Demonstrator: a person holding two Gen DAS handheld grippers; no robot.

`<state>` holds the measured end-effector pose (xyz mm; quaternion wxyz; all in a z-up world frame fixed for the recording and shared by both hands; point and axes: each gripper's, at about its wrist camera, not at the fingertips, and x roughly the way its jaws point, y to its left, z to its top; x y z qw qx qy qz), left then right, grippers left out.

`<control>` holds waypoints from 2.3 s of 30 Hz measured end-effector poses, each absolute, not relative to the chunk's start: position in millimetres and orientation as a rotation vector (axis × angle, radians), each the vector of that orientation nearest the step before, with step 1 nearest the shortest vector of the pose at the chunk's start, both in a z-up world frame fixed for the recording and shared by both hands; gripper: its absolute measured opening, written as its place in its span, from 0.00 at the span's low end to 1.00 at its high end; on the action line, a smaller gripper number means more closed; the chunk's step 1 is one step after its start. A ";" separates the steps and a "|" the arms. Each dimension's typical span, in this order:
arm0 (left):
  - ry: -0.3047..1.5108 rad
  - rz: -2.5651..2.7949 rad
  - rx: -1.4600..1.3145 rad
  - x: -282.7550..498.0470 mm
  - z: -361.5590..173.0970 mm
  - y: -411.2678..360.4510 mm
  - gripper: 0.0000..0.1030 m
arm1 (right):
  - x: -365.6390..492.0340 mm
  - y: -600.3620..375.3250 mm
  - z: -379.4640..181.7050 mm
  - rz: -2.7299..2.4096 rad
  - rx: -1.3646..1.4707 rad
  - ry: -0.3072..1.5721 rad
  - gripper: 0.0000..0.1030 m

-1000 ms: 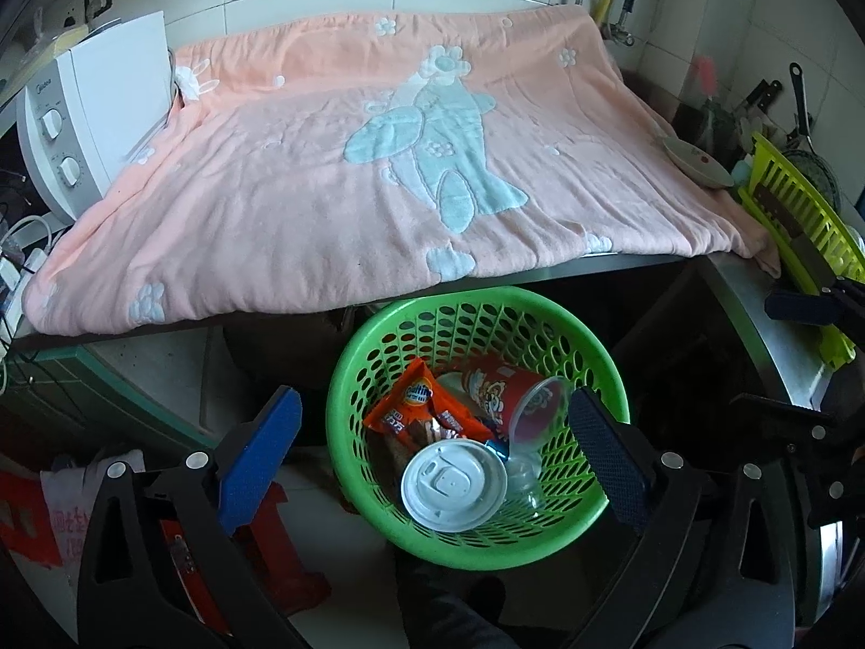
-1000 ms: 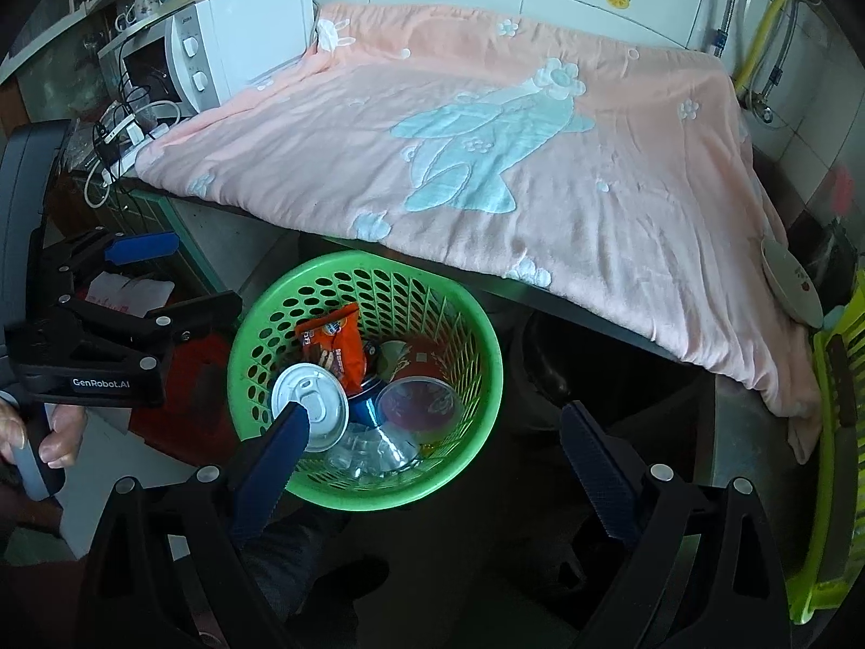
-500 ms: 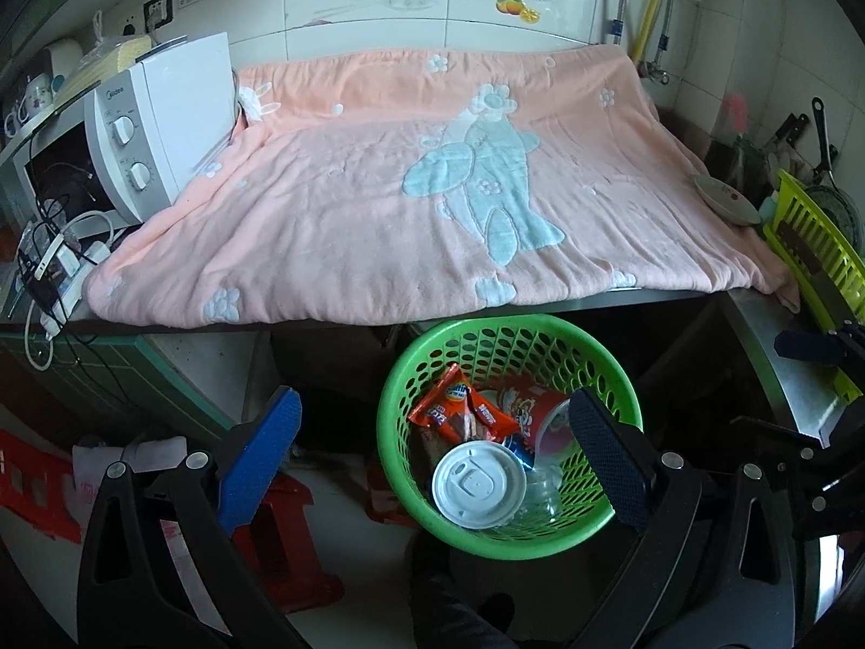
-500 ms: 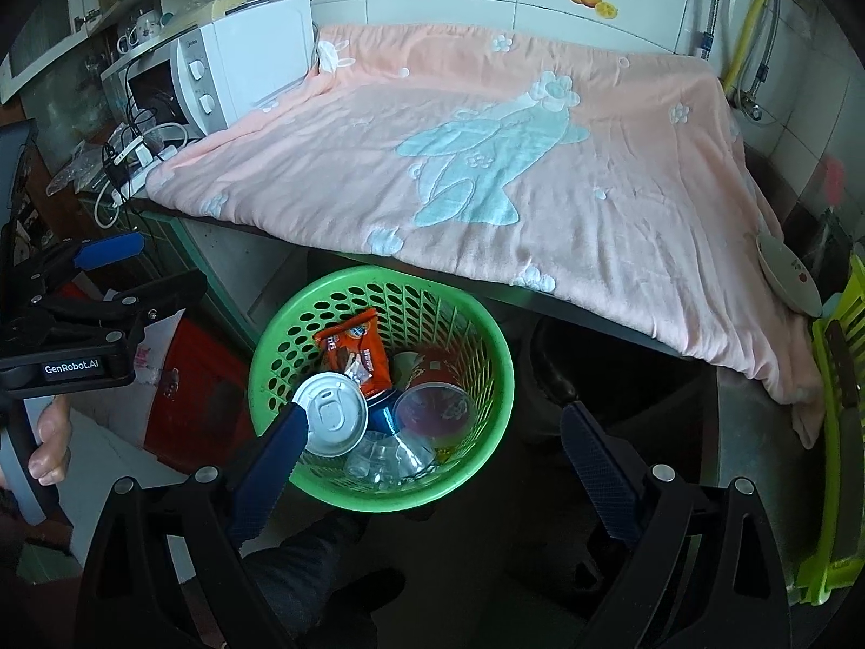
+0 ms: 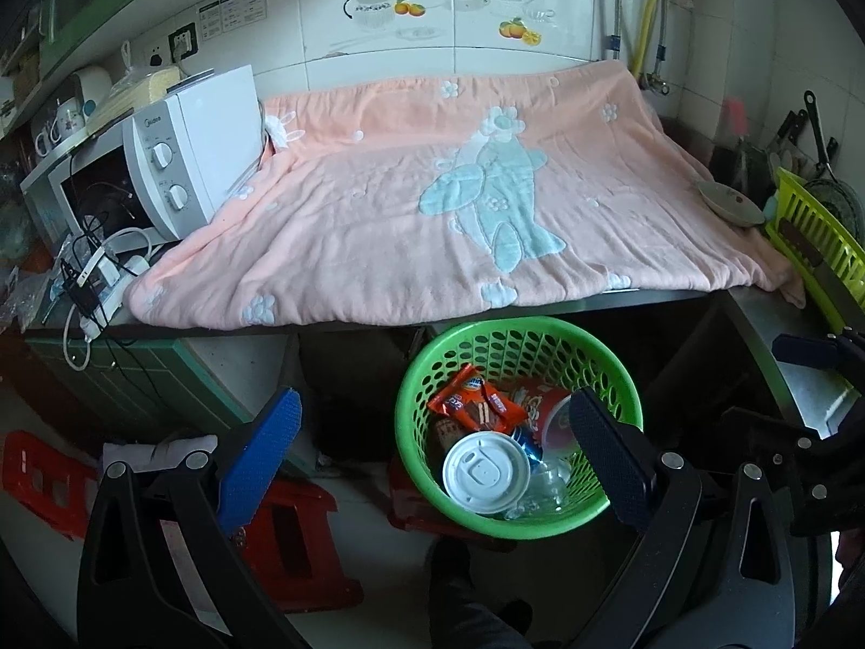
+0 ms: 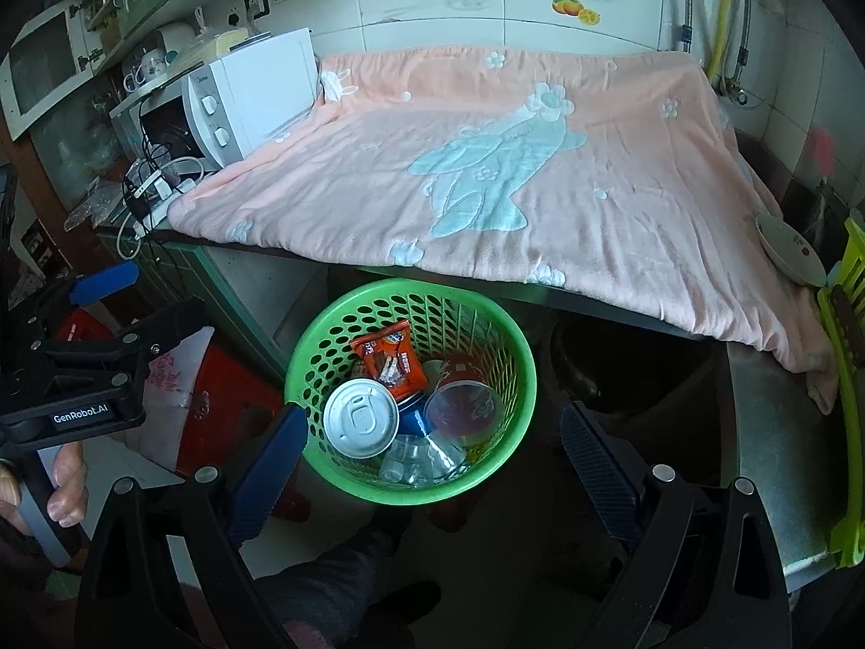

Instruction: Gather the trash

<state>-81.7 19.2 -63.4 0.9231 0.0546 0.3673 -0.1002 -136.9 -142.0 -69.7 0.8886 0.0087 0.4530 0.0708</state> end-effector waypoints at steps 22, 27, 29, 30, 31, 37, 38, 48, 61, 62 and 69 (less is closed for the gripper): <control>0.700 -0.133 0.071 -106.4 -50.5 30.8 0.95 | -160.1 -133.6 -67.5 0.145 0.043 0.902 0.89; 0.695 -0.120 0.067 -104.6 -49.4 30.3 0.95 | -159.5 -134.8 -67.1 0.140 0.055 0.896 0.89; 0.694 -0.121 0.065 -104.1 -49.1 31.0 0.95 | -158.9 -135.1 -67.5 0.141 0.056 0.897 0.89; 0.694 -0.120 0.067 -103.9 -49.0 31.2 0.95 | -159.2 -135.3 -67.2 0.140 0.055 0.895 0.89; 0.692 -0.118 0.068 -103.5 -48.7 31.1 0.95 | -158.8 -135.8 -67.1 0.139 0.055 0.894 0.89; 0.675 -0.096 0.061 -103.9 -44.7 31.7 0.95 | -156.6 -135.5 -65.1 0.136 0.066 0.882 0.89; 0.674 -0.093 0.061 -104.0 -44.2 31.9 0.95 | -156.2 -135.4 -64.9 0.137 0.067 0.881 0.89; 0.636 -0.070 0.043 -106.4 -35.1 33.9 0.95 | -157.4 -137.0 -61.6 0.133 0.067 0.863 0.89; 0.558 -0.017 0.020 -110.4 -16.1 35.7 0.95 | -158.4 -136.6 -50.8 0.128 0.065 0.811 0.89; 0.556 -0.020 0.019 -110.5 -15.3 35.5 0.95 | -158.4 -137.2 -50.5 0.129 0.068 0.810 0.89; 0.541 -0.024 0.020 -111.0 -13.0 33.3 0.95 | -157.6 -140.3 -48.5 0.112 0.069 0.801 0.89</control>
